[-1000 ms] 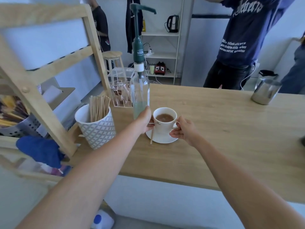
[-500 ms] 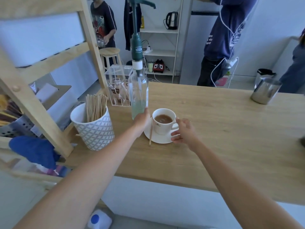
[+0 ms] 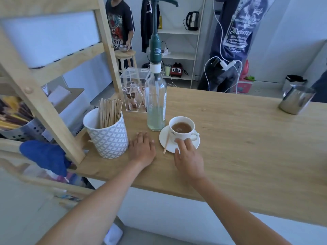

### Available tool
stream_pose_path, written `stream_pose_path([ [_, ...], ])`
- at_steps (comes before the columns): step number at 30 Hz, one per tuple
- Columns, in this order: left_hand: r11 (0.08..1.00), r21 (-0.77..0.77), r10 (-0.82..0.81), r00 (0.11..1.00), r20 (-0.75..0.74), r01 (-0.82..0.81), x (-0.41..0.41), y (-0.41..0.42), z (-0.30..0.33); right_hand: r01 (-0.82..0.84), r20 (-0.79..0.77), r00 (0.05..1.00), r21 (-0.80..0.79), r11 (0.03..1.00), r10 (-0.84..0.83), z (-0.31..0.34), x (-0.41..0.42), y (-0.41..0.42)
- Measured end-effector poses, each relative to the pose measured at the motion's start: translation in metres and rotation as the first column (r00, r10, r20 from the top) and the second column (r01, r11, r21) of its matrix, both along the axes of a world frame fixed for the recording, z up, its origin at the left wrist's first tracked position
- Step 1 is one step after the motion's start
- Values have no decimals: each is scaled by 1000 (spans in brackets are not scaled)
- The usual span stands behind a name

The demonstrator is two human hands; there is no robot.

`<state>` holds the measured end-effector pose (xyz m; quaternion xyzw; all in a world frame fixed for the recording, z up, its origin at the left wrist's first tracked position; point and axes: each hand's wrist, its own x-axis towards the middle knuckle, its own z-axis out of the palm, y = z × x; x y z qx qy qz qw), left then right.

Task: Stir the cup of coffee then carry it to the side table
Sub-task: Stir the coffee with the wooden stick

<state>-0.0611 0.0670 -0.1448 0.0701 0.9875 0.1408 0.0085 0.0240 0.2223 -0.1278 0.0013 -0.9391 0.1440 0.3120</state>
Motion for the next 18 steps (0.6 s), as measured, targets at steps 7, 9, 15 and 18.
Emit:
stream_pose_path([
  [7, 998, -69, -8, 999, 42, 11, 4, 3, 0, -96, 104, 991, 146, 985, 81, -10, -10, -14],
  [9, 997, -79, -12, 999, 47, 15, 5, 2, 0, -112, 137, 986, 140, 984, 93, -11, -15, -15],
  [15, 997, -77, -17, 998, 57, 21, 6, 0, 0, -129, 103, 988, 143, 981, 115, -4, -21, -19],
  [18, 998, -59, -22, 998, 56, 25, 7, 0, -1, -154, -66, 986, 38, 987, 156, 15, -20, -23],
])
